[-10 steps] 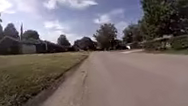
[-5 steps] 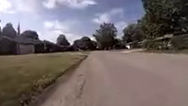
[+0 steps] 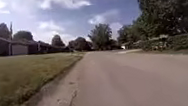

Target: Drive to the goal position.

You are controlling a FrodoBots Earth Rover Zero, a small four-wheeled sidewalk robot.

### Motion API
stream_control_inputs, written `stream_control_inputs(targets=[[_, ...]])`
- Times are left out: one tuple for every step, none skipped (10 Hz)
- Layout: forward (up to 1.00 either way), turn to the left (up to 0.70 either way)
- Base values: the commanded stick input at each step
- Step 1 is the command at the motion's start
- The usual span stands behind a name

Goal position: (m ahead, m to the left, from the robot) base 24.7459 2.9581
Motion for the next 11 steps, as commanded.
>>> stream_control_inputs(targets=[[1.0,0.0],[1.0,0.0],[1.0,0.0],[1.0,0.0],[1.0,0.0],[1.0,0.0],[1.0,0.0],[1.0,0.0],[1.0,0.0],[1.0,0.0],[1.0,0.0]])
